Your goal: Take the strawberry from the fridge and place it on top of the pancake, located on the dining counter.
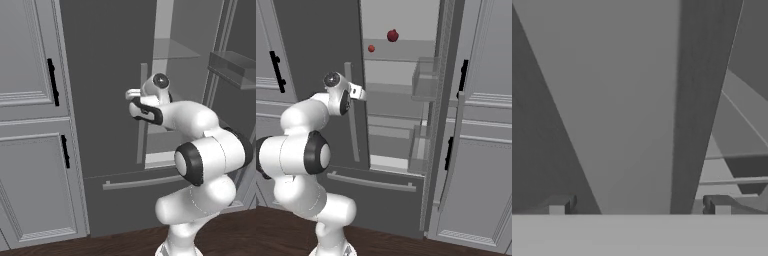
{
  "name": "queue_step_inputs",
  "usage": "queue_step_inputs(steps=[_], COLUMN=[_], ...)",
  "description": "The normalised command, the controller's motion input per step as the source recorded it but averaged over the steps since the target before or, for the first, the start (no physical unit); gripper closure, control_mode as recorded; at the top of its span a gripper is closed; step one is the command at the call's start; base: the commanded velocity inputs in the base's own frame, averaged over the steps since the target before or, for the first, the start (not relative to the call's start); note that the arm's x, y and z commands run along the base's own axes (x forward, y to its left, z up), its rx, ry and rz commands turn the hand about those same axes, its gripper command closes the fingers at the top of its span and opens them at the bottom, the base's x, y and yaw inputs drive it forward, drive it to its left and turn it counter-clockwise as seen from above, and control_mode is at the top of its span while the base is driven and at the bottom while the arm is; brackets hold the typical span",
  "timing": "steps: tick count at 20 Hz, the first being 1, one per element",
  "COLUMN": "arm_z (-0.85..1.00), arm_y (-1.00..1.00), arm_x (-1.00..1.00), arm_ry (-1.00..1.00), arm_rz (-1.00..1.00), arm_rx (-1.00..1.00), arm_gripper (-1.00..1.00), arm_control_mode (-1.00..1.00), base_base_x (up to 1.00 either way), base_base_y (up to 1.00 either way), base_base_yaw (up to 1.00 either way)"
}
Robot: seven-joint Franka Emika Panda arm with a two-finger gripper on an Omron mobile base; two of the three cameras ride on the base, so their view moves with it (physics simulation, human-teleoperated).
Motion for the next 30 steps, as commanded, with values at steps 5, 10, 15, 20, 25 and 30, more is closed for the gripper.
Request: queue_step_inputs(steps=[5, 10, 15, 20, 25, 30], arm_z=[-0.45, -0.34, -0.09, 0.00, 0.00, -0.04], arm_y=[0.01, 0.14, 0.21, 0.16, 0.47, 0.64], arm_x=[0.74, 0.61, -0.17, -0.96, -0.97, -0.71], arm_ry=[0.00, 0.00, 0.00, -0.02, 0.00, 0.07], arm_rz=[0.00, 0.00, 0.00, 0.00, 0.00, 0.00], arm_rx=[0.00, 0.00, 0.00, 0.00, 0.00, -0.01], arm_gripper=[1.00, 1.00, 1.00, 1.00, 1.00, -1.00], arm_control_mode=[-1.00, -1.00, -1.00, -1.00, -1.00, -1.00], base_base_x=[0.00, 0.00, 0.00, 0.00, 0.00, 0.00], base_base_y=[0.00, 0.00, 0.00, 0.00, 0.00, 0.00], base_base_yaw=[0.00, 0.00, 0.00, 0.00, 0.00, 0.00])
